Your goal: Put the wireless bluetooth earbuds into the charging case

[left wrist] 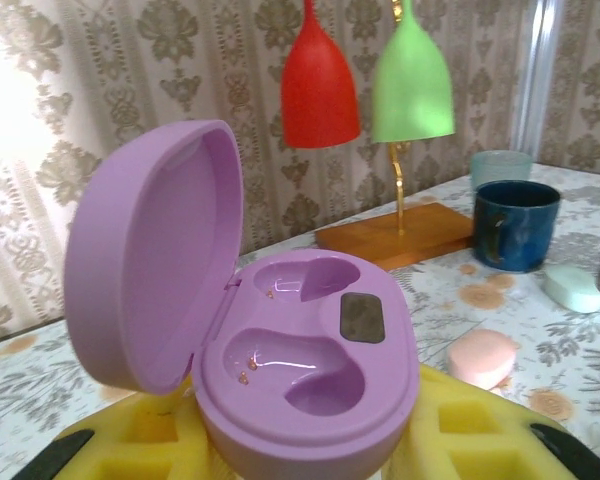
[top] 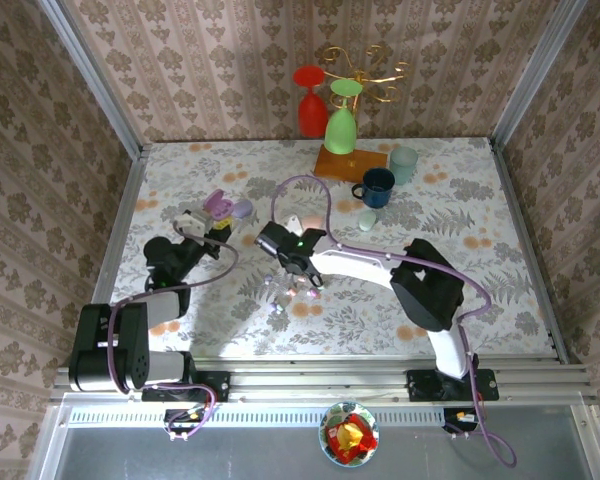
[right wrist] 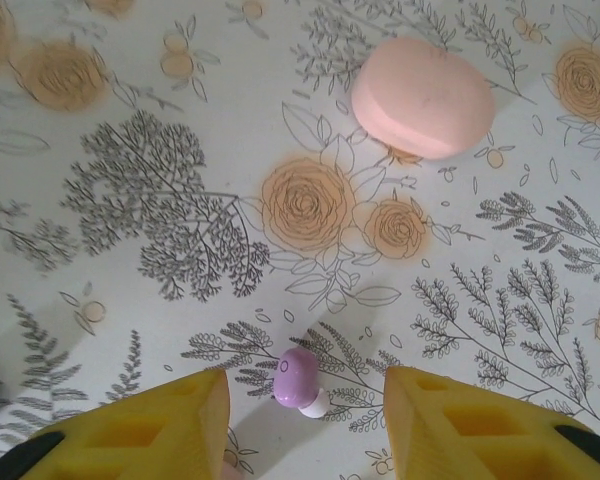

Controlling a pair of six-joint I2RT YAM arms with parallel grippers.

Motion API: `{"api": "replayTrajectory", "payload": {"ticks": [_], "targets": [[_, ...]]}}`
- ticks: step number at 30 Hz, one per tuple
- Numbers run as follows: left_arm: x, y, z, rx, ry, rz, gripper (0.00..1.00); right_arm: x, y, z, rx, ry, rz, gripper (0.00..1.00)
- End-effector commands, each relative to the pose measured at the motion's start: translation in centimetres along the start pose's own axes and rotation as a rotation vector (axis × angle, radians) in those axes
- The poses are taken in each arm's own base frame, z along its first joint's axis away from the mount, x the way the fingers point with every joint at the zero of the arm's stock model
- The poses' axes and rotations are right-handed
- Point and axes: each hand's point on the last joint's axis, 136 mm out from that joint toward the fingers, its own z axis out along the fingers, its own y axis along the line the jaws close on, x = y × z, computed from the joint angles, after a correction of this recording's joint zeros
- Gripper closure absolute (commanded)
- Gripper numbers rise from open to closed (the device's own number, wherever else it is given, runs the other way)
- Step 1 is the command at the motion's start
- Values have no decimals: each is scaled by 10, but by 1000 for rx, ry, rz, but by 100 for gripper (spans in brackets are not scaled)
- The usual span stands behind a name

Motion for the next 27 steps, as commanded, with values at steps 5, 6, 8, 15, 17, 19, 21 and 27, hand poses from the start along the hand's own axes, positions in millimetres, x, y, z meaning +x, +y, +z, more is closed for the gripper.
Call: {"api": "replayTrajectory", "payload": {"ticks": [5, 6, 8, 15, 17, 19, 21, 27], "targets": [[-4, 13, -9, -63, -12, -2, 69, 14, -7, 11, 149, 52, -147, 51], [-3, 13, -8, -61, -10, -3, 69, 15, -6, 12, 151, 59, -156, 51], [-3, 12, -8, -56, -12, -8, 69, 17, -4, 16, 153, 71, -165, 51], [-3, 11, -6, -41, -25, -16, 69, 20, 1, 24, 162, 94, -193, 52], [-4, 10, -6, -39, -26, -13, 69, 21, 2, 26, 162, 97, -198, 52], [-4, 10, -6, -39, -25, -10, 69, 22, 1, 27, 172, 102, -201, 52], [-3, 9, -6, -37, -25, -11, 69, 23, 1, 29, 176, 108, -206, 53], [-4, 8, -6, -28, -27, -9, 69, 24, 4, 35, 180, 118, -213, 56]]}}
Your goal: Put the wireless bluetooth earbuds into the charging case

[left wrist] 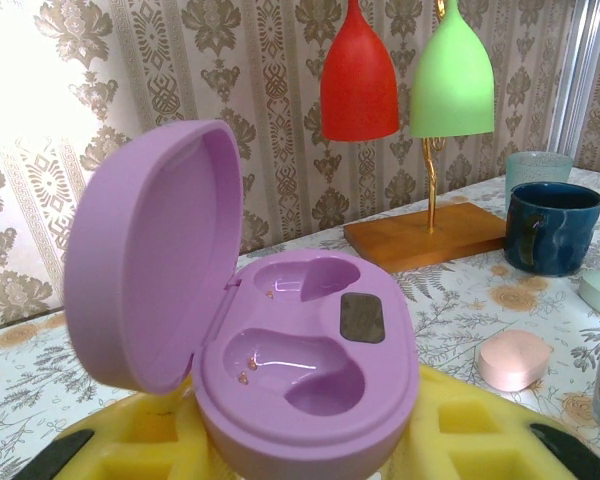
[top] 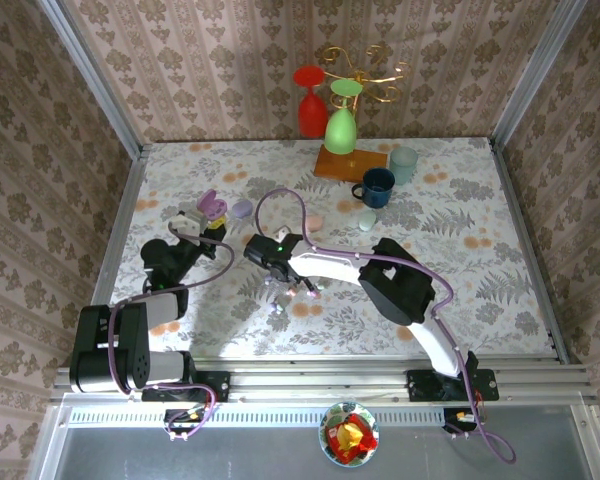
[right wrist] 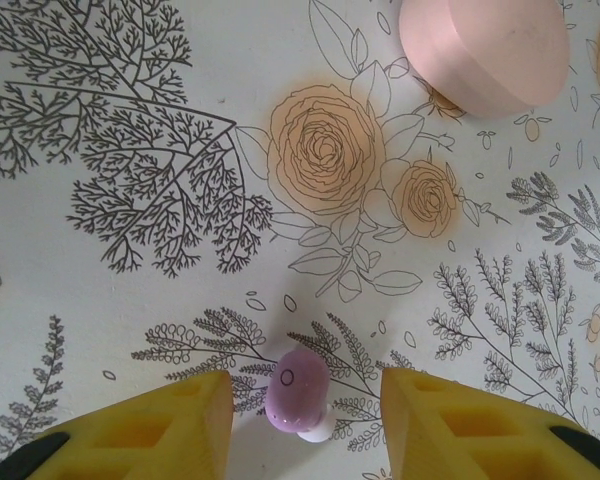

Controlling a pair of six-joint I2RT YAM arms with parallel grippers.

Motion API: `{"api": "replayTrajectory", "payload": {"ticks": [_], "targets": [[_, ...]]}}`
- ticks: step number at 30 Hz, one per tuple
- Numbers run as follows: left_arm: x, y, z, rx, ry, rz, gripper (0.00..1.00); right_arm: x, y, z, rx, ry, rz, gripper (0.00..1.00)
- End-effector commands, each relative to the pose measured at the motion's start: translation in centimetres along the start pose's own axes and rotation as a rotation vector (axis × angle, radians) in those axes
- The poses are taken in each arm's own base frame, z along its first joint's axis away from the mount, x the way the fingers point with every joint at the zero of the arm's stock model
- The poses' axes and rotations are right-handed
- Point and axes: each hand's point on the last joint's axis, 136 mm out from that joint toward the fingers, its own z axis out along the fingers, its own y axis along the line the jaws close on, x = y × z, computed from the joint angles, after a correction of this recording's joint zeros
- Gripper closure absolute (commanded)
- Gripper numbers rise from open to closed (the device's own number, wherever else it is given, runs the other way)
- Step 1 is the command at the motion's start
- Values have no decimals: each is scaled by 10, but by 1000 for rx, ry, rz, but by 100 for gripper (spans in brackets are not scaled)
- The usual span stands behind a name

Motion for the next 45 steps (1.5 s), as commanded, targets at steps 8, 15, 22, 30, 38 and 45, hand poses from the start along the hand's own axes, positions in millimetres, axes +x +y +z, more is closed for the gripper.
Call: {"api": "replayTrajectory", "payload": {"ticks": [8, 15, 22, 30, 38, 45], "targets": [[-6, -4, 0, 28, -28, 4, 69, 3, -8, 10, 73, 33, -24, 58], [-7, -7, 0, 43, -31, 7, 68, 9, -8, 15, 85, 56, -34, 63], [-8, -10, 0, 54, -33, 11, 68, 8, -8, 15, 86, 58, -31, 71], [-7, -11, 1, 58, -31, 12, 68, 9, -8, 15, 80, 59, -32, 80], [-3, -25, 4, 114, -12, 30, 68, -2, -22, -7, -46, -5, 103, 81], [1, -48, 7, 201, 4, 50, 68, -11, -46, -32, -248, -103, 280, 80]]}}
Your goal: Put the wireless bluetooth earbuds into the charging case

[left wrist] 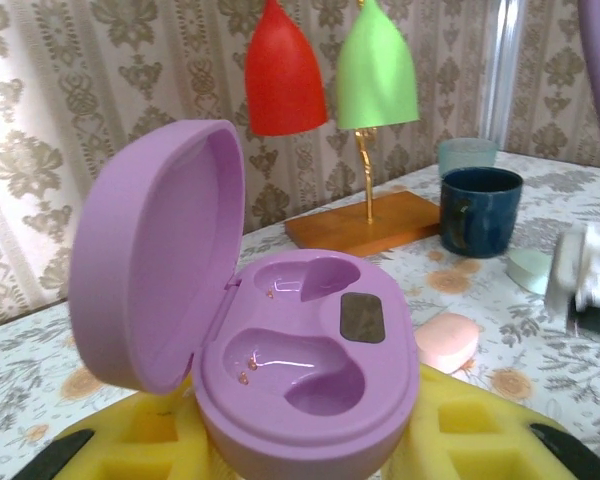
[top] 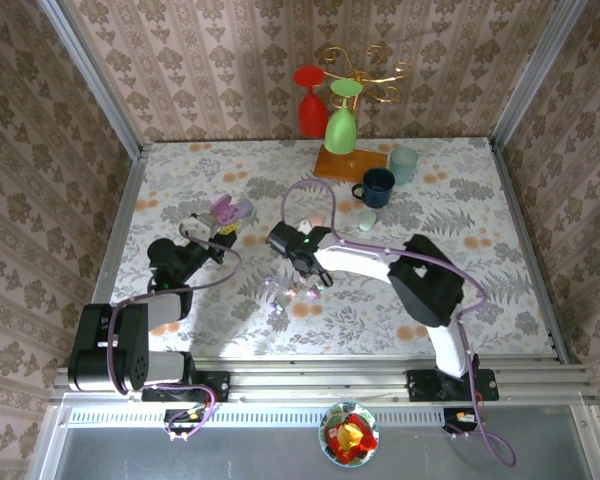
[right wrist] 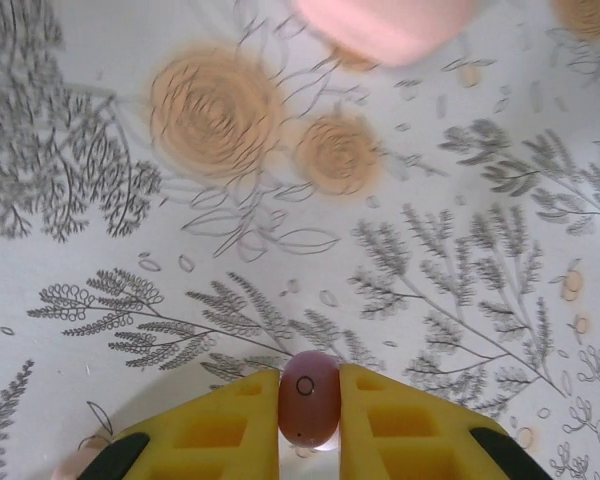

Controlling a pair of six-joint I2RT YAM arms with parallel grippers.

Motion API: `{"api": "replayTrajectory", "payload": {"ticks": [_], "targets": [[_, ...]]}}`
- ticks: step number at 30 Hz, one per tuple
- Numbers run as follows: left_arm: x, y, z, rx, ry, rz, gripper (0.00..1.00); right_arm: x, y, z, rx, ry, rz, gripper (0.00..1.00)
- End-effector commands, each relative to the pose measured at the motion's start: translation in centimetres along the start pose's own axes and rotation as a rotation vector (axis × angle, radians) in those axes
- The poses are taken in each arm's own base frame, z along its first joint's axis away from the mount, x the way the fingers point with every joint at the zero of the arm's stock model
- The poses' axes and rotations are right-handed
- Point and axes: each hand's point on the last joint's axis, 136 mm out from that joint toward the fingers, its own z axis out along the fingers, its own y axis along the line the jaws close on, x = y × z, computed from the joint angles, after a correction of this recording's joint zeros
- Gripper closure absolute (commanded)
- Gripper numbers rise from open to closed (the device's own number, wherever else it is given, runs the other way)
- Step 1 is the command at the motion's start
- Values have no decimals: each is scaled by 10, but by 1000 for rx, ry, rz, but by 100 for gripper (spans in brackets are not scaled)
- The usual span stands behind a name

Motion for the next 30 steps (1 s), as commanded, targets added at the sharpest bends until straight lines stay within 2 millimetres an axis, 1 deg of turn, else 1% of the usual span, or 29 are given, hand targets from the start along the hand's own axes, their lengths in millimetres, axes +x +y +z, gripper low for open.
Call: {"api": "replayTrajectory", "payload": {"ticks": [1, 6, 7, 9, 13, 15, 17, 19, 22, 24, 25, 26, 30], "targets": [[-3, -15, 4, 74, -6, 33, 68, -22, -1, -24, -156, -100, 128, 80], [-1, -34, 9, 153, -4, 30, 68, -21, -18, -39, -300, -134, 240, 80], [-2, -38, 11, 166, -6, 30, 68, -24, -21, -43, -330, -148, 260, 80], [-2, -43, 14, 182, -6, 24, 68, -22, -28, -44, -359, -157, 283, 80], [-5, -63, 20, 258, -8, 19, 68, -19, -35, -48, -414, -187, 274, 80], [-6, -75, 22, 306, -9, 21, 68, -19, -34, -50, -447, -216, 248, 80], [-6, -90, 22, 378, -12, 27, 68, -16, -35, -49, -478, -245, 217, 80], [-4, -98, 21, 421, -18, 26, 68, -15, -37, -52, -505, -269, 191, 81], [-8, -108, 18, 497, -45, 4, 68, -19, -36, -74, -591, -344, 148, 81], [-13, -114, 16, 546, -73, -10, 68, -20, -32, -95, -681, -387, 107, 80], [-13, -117, 15, 562, -80, -16, 69, -19, -29, -98, -713, -385, 89, 80], [-13, -118, 16, 576, -83, -19, 69, -22, -30, -116, -754, -426, 69, 80], [-12, -123, 16, 612, -80, -27, 70, -27, -19, -150, -895, -479, -5, 80]]}}
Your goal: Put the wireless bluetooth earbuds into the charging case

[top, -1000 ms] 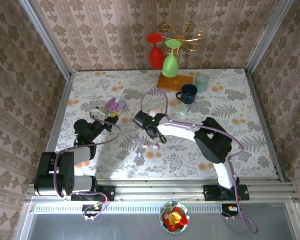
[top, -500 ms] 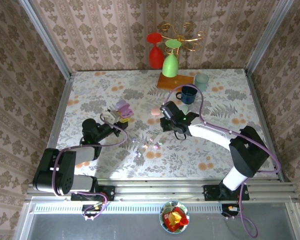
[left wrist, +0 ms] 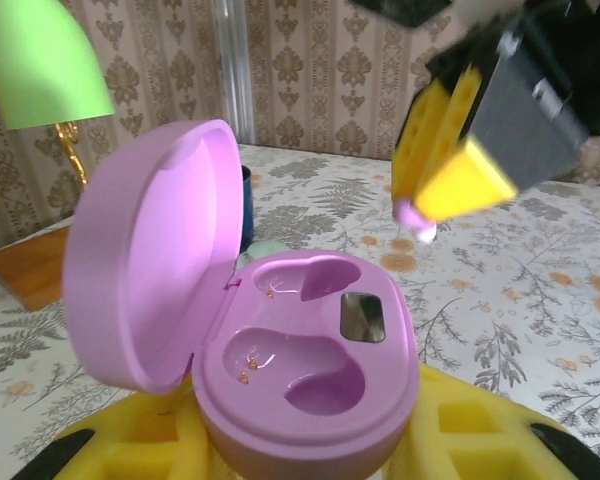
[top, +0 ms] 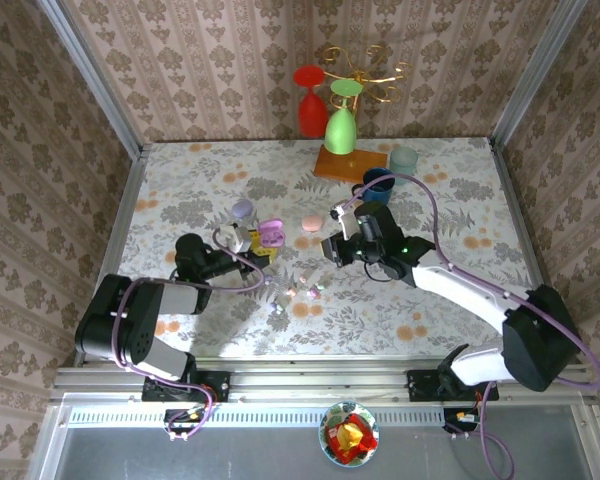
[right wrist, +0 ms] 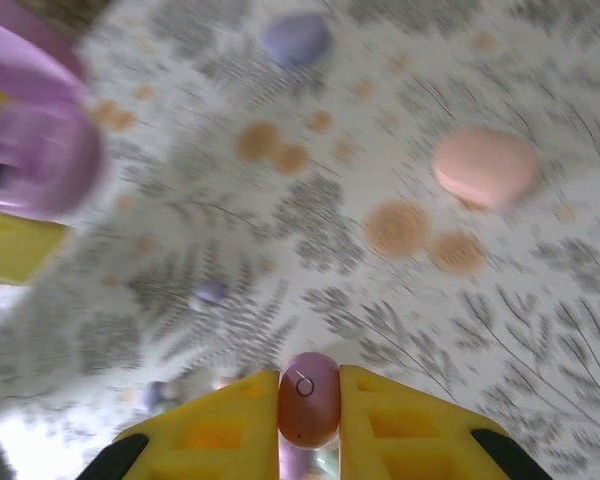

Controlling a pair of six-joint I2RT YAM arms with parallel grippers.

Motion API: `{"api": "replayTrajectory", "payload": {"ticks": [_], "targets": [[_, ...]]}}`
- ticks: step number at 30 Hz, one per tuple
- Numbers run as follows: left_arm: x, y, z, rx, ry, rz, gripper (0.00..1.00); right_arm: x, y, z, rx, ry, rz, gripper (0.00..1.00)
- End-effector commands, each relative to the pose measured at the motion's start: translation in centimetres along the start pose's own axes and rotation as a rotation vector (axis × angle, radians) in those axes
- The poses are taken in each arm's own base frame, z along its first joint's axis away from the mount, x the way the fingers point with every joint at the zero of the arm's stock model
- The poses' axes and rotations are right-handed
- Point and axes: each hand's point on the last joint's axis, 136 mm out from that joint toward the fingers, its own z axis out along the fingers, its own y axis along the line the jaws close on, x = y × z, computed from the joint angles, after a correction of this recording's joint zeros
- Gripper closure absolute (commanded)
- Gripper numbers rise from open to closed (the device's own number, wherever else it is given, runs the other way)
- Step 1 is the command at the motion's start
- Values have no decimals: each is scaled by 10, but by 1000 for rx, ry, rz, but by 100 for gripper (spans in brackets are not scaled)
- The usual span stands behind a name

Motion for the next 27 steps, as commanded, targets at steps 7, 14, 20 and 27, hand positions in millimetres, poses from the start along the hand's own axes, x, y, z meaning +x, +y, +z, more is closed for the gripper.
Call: {"api": "replayTrajectory", "payload": {"ticks": [7, 14, 20, 27], "targets": [[-21, -26, 8, 169, -58, 44, 69, -42, 73, -16, -340, -59, -178, 80], [-25, -27, 7, 157, -65, 65, 69, -53, 89, 0, -397, -36, -237, 81], [-26, -28, 6, 154, -69, 71, 69, -53, 93, 14, -395, -7, -270, 81], [-28, -29, 6, 160, -70, 68, 69, -47, 88, 27, -380, 15, -269, 81]]}}
